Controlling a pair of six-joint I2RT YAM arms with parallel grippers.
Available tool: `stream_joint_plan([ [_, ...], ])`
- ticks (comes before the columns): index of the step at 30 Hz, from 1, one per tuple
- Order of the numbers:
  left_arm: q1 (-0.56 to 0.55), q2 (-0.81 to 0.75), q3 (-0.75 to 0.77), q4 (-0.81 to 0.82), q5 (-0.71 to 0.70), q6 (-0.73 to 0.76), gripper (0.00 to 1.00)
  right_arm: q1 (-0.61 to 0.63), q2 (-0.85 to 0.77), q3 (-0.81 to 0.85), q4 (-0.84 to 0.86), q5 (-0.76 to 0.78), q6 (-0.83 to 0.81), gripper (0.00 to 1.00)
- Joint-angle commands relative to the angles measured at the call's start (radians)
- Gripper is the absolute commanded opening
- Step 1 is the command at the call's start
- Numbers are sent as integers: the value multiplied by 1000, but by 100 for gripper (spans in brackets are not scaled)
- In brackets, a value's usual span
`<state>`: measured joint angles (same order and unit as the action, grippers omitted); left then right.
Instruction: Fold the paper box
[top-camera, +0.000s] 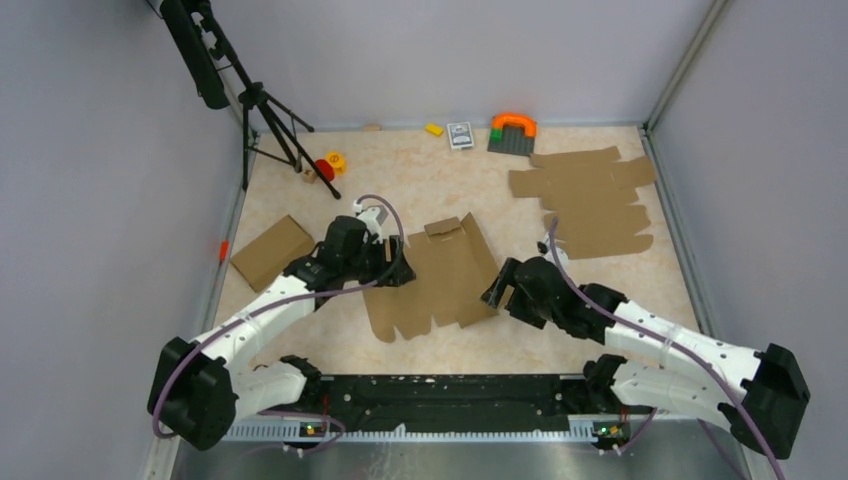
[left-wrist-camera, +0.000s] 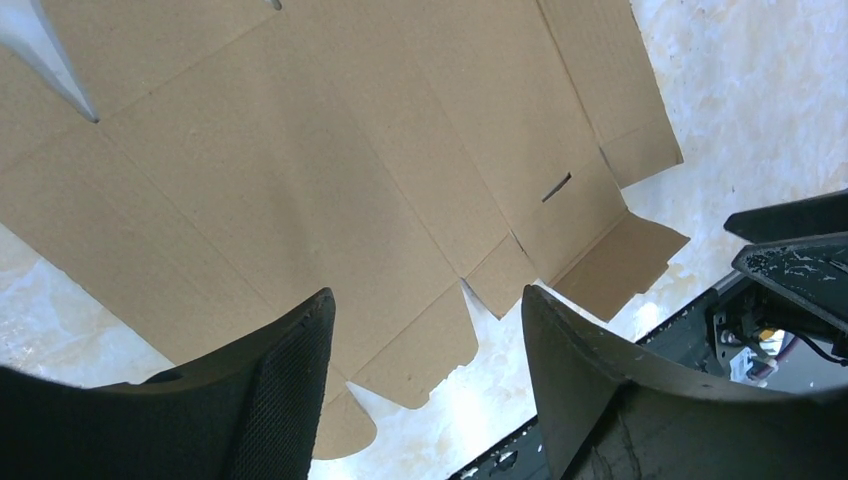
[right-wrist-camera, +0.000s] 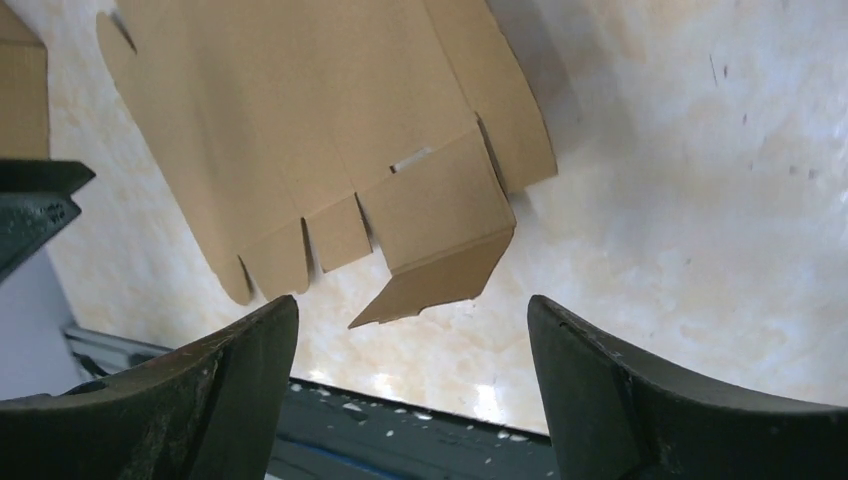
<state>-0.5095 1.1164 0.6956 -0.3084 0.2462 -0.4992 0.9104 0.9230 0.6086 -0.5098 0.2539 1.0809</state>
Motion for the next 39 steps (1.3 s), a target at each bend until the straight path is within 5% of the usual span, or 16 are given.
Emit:
stream_joint_plan([
  [1,3,9,5,79,-7,3,71,-22,9,1,-104,-56,346,84],
  [9,2,80,103,107,-95,170,74,-22,122,-80,101,-206,487,80],
  [17,15,327,337,13,-181,322,73,-21,201,-90,170,-198,512,58],
  [24,14,538,493,2,-41,533,61,-22,205,-101,168,-194,508,40],
  [32,17,702,679,-181,-54,619,68,-23,157,-113,141,-151,481,32],
  [39,93,861,844,-319,193,617,69,-23,153,-129,116,-151,462,18],
])
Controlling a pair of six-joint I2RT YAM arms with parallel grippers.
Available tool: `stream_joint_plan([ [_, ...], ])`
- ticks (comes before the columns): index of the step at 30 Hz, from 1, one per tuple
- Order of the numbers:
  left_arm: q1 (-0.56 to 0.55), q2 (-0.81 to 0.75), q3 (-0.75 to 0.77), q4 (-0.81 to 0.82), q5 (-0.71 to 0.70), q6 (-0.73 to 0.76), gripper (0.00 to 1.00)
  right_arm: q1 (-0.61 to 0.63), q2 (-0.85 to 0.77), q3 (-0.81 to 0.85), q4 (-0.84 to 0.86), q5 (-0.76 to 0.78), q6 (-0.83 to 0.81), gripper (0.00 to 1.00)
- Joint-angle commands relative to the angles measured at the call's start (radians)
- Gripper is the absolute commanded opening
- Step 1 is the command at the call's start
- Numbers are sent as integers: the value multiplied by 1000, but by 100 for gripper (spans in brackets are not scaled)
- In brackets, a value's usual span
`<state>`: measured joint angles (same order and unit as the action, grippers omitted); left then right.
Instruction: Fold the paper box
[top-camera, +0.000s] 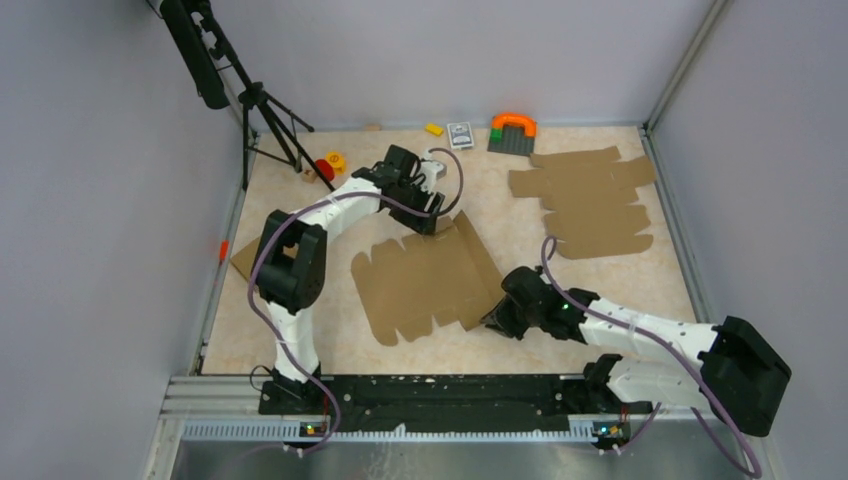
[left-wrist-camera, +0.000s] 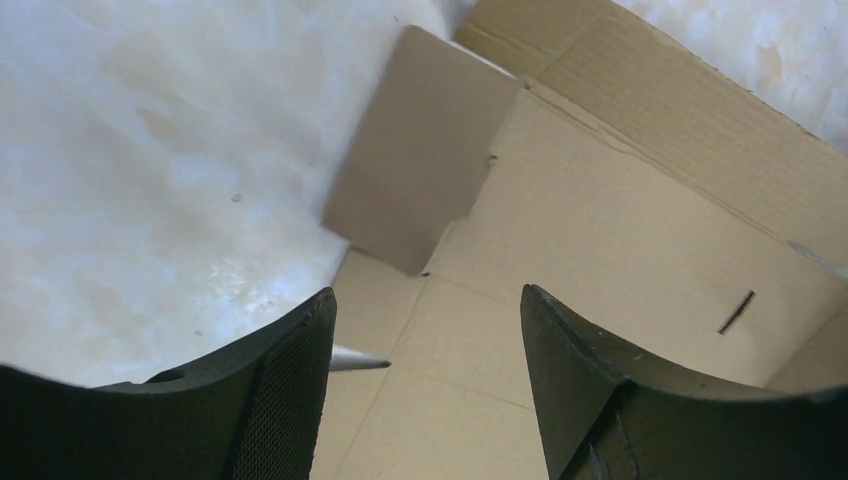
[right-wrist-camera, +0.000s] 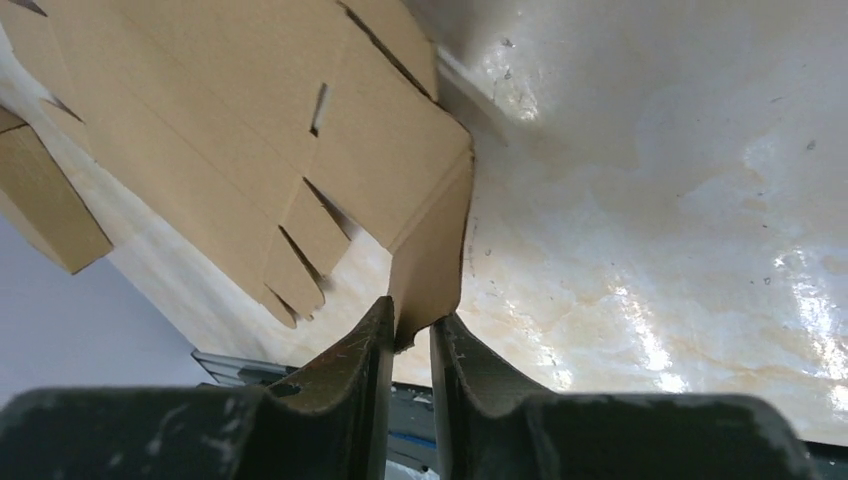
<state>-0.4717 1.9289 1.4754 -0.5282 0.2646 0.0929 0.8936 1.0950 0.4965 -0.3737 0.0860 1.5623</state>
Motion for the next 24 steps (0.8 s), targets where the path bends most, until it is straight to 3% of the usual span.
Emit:
stream_joint_plan([
  [1,71,67,85,-112,235,28,69,-6,-23,-27,-23,17,-19,18],
  [4,104,136,172,-197,359,29,67,-6,-44,-67,-15,15,-10,18],
  [7,108,173,218,-263,334,26,66,-6,-71,-110,2,19,0,18],
  [12,120,138,166,-209,288,-10,69,-6,-105,-151,3,32,7,17],
  [24,132,167,146,-204,390,-40,71,-6,-109,-150,10,37,-9,17],
])
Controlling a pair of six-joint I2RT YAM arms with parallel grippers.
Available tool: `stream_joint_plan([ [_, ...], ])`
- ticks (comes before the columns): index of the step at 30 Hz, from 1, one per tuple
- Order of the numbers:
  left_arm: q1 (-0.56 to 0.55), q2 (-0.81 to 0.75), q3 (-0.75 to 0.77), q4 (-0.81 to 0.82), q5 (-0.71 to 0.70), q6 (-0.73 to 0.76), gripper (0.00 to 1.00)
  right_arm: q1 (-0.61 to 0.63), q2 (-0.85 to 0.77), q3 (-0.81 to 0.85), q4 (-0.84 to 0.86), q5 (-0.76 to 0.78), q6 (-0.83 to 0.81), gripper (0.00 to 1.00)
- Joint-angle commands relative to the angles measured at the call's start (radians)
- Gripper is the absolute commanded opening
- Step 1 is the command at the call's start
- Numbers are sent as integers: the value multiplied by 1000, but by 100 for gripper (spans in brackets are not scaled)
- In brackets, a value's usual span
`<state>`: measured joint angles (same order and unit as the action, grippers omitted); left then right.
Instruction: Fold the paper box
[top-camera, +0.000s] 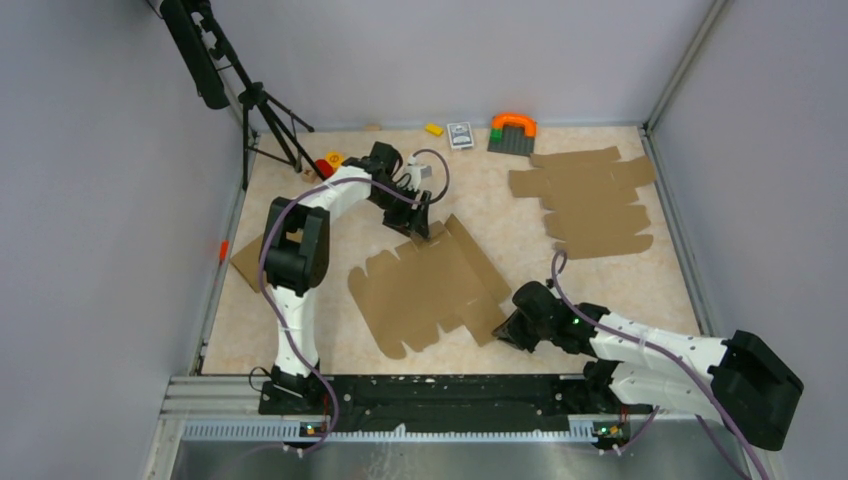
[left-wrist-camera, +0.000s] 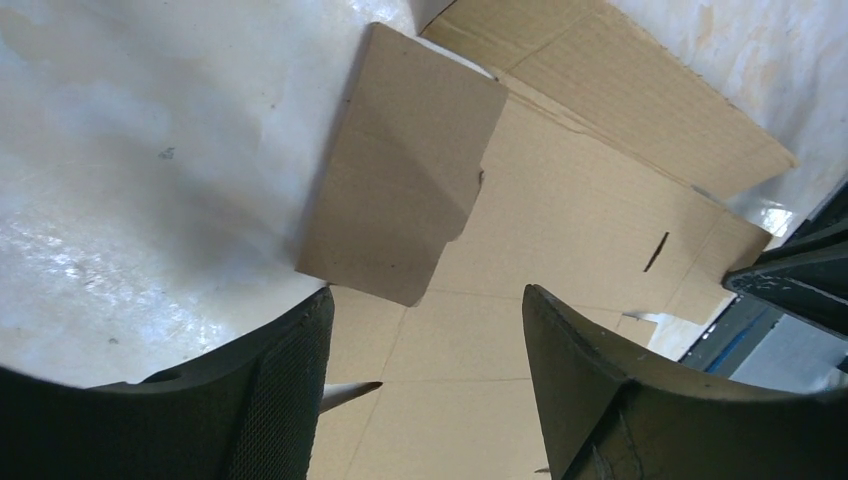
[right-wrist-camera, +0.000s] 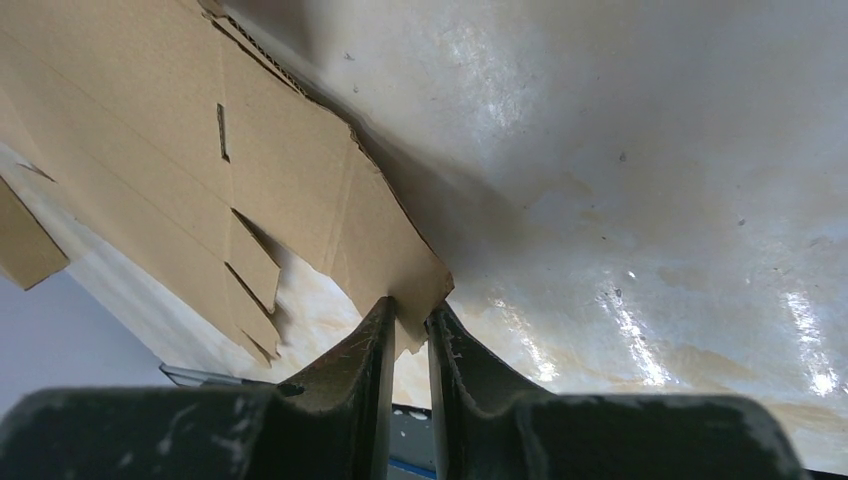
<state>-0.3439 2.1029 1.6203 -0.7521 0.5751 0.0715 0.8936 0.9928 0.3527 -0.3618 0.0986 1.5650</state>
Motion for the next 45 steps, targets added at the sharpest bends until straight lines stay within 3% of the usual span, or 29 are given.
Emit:
stream_joint_plan([
  [1,6,-2,7,20,106,-25,71,-6,-6,-5,-2,23,-13,16],
  [9,9,26,24,-15,87,-126,61,-6,-6,-5,-4,25,-16,16],
  [16,-2,-83,-86,120,-79,-207,68,-7,-13,-9,1,29,-24,16],
  [20,-40,-84,-61,134,-222,-166,71,-6,-14,-10,7,30,-32,16],
  [28,-79,-22,27,53,-340,-109,71,-6,-21,-12,7,32,-39,16],
  [36,-160,-146,-102,186,-428,35,70,-7,-25,-18,19,30,-43,17],
  [45,-208,-111,-79,182,-546,61,59,-6,-26,-18,21,30,-43,16],
])
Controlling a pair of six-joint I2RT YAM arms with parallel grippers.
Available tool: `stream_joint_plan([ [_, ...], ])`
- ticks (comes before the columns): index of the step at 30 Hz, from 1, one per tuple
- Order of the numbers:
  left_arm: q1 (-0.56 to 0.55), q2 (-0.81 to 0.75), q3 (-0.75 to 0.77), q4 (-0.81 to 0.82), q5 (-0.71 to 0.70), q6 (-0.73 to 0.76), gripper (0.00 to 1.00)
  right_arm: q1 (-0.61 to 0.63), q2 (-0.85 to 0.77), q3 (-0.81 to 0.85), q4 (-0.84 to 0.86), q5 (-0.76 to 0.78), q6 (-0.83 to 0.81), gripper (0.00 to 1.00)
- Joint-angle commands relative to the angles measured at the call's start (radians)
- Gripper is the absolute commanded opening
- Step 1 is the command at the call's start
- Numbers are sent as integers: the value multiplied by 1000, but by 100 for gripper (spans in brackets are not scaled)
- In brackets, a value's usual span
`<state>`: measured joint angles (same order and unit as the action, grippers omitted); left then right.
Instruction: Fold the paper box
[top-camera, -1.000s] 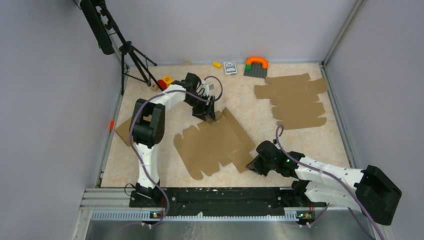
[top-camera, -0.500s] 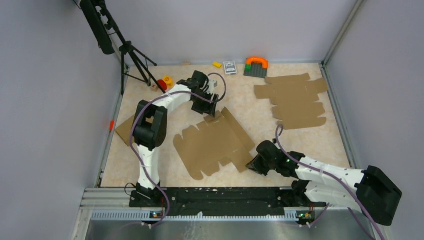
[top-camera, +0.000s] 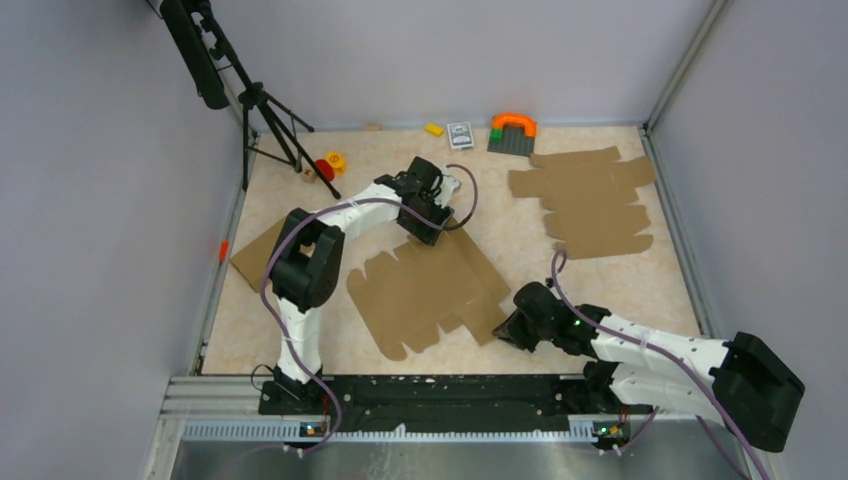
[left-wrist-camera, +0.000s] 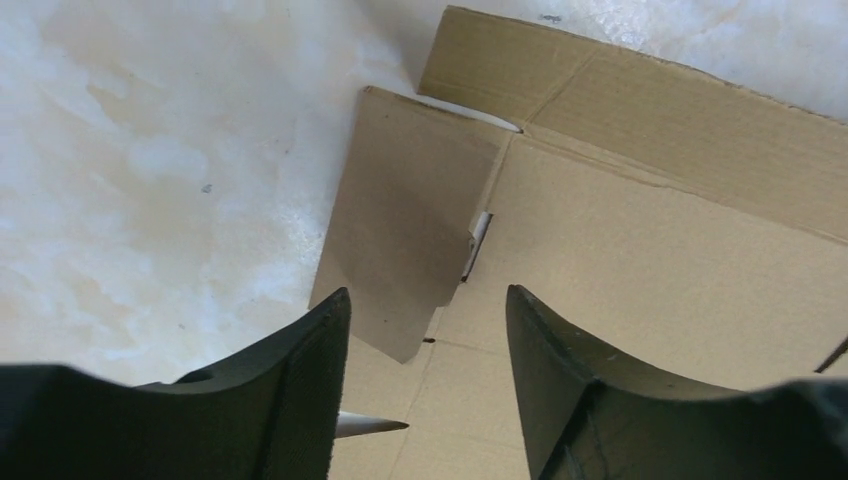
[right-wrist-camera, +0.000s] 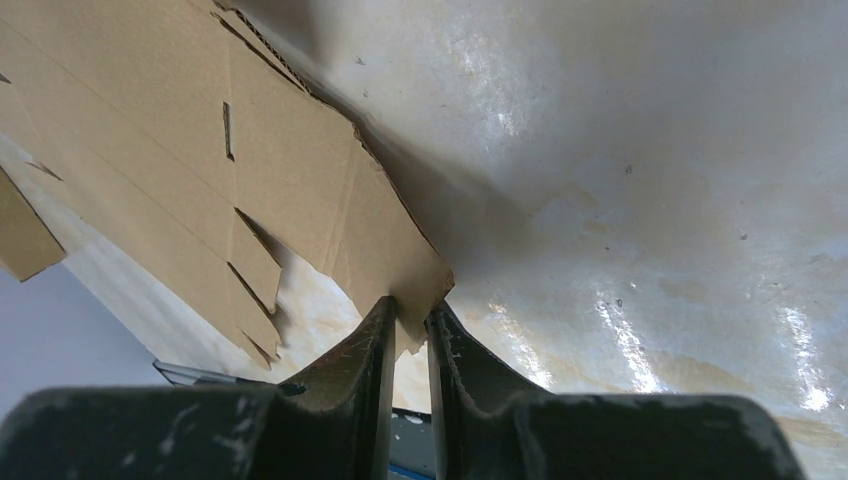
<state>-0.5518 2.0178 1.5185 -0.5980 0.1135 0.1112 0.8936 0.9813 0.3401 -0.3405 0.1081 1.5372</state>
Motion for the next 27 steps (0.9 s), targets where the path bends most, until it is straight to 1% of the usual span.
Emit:
stream_joint_plan([
  [1,1,-24,22,31,-100,16,56,-6,-15,-6,-1,20,-15,16],
  [3,1,-21,23,35,-119,14,52,-6,-16,-8,-1,20,-14,16],
  [7,-5,-14,33,29,-167,12,47,-7,-21,-14,3,21,-9,16],
  [12,-14,-42,24,49,-214,8,35,-7,-25,-16,9,21,-9,16],
  [16,-15,-75,1,80,-217,2,26,-7,-25,-21,9,21,-9,16],
  [18,-14,-90,-7,94,-221,2,23,-7,-25,-23,10,19,-9,16],
  [23,-17,-93,0,92,-237,4,21,-7,-29,-24,10,23,-8,17],
  [24,-19,-93,2,91,-239,4,21,-7,-29,-23,14,23,-11,19],
  [25,-20,-92,2,88,-239,6,23,-7,-30,-21,18,23,-17,24],
  [27,-20,-88,3,82,-233,14,34,-7,-31,-8,18,28,-30,40],
])
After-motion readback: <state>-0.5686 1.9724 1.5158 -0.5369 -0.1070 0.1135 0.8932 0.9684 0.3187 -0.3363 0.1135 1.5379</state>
